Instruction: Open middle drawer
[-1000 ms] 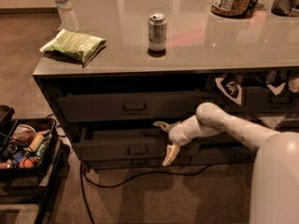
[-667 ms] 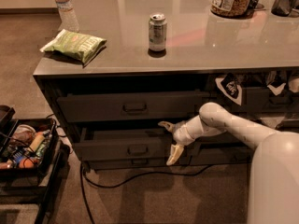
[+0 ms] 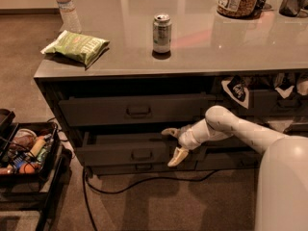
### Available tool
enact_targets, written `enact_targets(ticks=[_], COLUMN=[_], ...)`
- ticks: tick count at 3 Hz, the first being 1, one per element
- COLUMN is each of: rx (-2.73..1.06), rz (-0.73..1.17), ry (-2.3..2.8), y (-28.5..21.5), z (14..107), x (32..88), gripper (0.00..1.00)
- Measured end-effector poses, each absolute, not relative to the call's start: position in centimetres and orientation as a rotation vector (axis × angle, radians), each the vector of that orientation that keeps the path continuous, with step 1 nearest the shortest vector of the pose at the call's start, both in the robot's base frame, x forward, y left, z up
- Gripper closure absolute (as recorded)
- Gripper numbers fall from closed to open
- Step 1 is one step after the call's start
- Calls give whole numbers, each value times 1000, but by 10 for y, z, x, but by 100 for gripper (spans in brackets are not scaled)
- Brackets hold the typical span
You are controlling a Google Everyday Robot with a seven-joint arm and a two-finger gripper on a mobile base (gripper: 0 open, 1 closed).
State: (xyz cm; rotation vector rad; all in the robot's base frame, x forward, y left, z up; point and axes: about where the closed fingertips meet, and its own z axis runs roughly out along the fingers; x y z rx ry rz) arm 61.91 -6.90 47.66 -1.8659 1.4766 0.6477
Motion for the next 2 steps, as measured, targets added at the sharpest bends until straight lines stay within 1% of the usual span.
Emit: enact_targets(ticks=[2], rx=[-1866], rz=[648], ry=[1476], y=[-69], z=[477], x=[619], gripper=[65])
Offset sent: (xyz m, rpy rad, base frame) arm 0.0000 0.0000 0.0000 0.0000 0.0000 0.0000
